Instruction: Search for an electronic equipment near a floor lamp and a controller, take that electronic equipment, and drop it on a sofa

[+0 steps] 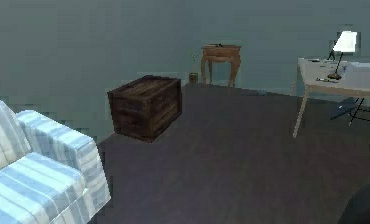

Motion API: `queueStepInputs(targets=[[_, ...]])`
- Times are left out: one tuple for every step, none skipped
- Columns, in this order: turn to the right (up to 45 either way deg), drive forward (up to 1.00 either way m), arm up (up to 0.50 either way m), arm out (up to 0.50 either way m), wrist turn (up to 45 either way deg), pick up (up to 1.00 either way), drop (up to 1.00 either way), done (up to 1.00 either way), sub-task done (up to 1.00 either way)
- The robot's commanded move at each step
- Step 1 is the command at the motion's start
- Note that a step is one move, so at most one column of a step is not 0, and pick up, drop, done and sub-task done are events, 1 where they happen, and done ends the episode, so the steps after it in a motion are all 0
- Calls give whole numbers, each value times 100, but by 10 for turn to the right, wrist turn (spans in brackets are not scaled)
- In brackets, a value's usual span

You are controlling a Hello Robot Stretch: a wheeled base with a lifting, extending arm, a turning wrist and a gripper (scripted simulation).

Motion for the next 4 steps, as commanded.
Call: queueStepInputs(targets=[[-30, 0, 0, 0, 0, 0, 0, 0, 0], [450, 0, 0, 0, 0, 0, 0, 0, 0], [0, 90, 0, 0, 0, 0, 0, 0, 0], [0, 0, 46, 0, 0, 0, 0, 0, 0]])
